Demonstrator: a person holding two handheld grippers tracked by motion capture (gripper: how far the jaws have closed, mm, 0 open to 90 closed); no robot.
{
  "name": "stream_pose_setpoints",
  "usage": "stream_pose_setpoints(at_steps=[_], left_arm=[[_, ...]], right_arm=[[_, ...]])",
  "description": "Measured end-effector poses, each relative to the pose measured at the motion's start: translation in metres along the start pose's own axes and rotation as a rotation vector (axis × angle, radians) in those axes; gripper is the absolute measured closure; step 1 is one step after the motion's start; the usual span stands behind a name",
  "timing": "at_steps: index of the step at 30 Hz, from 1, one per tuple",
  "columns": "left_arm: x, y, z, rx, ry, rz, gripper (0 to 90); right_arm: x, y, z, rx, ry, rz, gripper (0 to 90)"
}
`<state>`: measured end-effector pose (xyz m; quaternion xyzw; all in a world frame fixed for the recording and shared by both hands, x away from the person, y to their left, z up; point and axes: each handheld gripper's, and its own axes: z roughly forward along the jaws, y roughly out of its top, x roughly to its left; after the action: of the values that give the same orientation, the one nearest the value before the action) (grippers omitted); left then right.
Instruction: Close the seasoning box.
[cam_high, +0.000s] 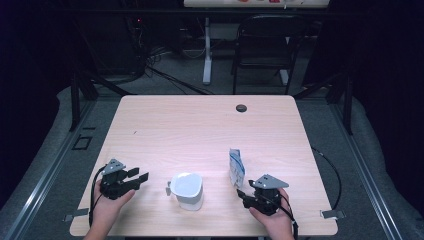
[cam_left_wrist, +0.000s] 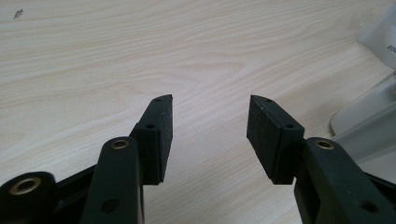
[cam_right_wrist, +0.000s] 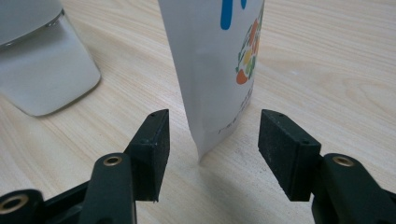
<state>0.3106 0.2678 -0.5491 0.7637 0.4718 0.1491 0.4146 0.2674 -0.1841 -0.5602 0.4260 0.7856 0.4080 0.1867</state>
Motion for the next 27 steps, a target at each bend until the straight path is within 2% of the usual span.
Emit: stream_pose_setpoints(at_steps=[5, 11, 14, 15, 16, 19, 22, 27], left_arm=[[-0.002, -0.002, 0.005, 0.028, 0.0, 0.01, 50.5], [0.001, -0.004, 0.007, 0.045, 0.023, -0.001, 49.8], [0.003, -0.006, 0.006, 0.03, 0.037, -0.015, 49.4], [0.004, -0.005, 0.005, 0.044, 0.04, -0.014, 49.2], [0.004, -0.006, 0.007, 0.031, 0.044, -0.018, 49.2], [0.005, -0.007, 0.007, 0.034, 0.043, -0.021, 48.9], [0.004, -0.006, 0.007, 0.05, 0.04, -0.021, 48.5], [0.003, -0.006, 0.009, 0.042, 0.043, -0.017, 48.1]], right_arm=[[0.002, -0.001, 0.003, 0.003, 0.006, 0.001, 43.5], [0.003, -0.003, 0.008, 0.019, 0.009, -0.005, 43.0], [0.004, -0.004, 0.009, 0.021, 0.006, -0.011, 42.8], [0.004, -0.004, 0.009, 0.025, 0.006, -0.013, 42.8], [0.005, -0.004, 0.01, 0.024, 0.007, -0.01, 42.8], [0.006, -0.004, 0.012, 0.017, 0.014, 0.003, 42.7], [0.009, -0.004, 0.014, 0.023, 0.011, -0.001, 42.7], [0.011, -0.003, 0.016, 0.027, 0.005, -0.014, 42.6]])
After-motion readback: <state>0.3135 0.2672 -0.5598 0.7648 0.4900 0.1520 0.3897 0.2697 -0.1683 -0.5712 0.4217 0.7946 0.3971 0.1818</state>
